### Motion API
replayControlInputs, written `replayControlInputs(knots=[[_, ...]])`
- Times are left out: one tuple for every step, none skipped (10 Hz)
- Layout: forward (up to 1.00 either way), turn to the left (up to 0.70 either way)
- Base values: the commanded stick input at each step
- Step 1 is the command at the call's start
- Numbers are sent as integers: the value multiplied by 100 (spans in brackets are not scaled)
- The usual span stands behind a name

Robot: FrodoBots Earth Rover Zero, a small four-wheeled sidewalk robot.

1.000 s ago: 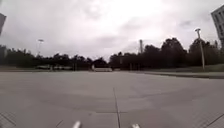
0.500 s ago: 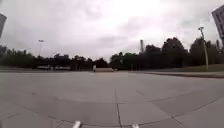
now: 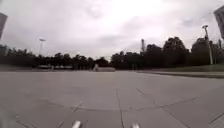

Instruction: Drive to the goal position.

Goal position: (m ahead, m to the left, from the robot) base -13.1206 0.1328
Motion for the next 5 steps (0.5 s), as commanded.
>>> replayControlInputs(knots=[[70, 0], [70, 0], [70, 0], [70, 0], [70, 0]])
